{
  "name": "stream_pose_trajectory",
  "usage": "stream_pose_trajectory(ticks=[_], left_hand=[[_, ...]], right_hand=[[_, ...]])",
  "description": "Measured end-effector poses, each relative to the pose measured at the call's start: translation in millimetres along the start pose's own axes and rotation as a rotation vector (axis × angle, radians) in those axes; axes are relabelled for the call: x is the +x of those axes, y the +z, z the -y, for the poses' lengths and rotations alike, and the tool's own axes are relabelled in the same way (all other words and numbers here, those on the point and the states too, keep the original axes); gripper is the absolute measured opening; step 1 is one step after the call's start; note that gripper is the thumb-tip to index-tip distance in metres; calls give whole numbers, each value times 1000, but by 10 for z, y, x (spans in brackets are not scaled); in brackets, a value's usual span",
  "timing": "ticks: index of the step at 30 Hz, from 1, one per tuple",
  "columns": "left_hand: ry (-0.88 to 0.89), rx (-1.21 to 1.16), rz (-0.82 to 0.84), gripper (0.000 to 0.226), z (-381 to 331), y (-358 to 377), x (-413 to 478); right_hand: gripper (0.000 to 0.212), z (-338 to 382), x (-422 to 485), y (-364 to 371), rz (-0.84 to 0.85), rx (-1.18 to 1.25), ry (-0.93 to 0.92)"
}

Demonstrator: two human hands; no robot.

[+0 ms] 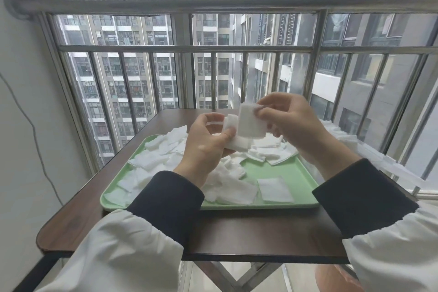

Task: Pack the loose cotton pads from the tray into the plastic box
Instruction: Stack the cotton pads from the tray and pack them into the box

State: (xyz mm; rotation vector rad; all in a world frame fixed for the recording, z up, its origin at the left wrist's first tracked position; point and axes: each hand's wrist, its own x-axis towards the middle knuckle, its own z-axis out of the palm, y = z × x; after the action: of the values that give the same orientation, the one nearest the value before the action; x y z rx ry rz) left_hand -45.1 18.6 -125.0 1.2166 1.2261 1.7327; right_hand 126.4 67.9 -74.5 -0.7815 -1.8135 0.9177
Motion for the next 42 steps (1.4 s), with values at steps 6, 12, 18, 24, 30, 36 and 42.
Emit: stream_pose_trajectory(ticks=[6,12,18,24,30,36,42], left_hand=[[0,26,47,42,-30,23,-17],[37,14,73,42,-67,40,-50],[18,-12,54,34,-55,46,-40],[-54,-37,21,16,-47,39,8],[32,41,51,43,-45,40,-21],[82,141,20,38,-146,-2,14],[128,160,48,30,-301,60,-61]], right_hand=[[18,57,16,-55,269,284,169],[10,-39,2,59,111,-20,114],[7,-67,26,145,17,-66,90],[4,-98,33,187,-10,-160,36],[27,-56,1,159,-103,-468,-8],[12,132,-165,-189,353,-730,103],[48,26,-340,-88,667,-1082,274]])
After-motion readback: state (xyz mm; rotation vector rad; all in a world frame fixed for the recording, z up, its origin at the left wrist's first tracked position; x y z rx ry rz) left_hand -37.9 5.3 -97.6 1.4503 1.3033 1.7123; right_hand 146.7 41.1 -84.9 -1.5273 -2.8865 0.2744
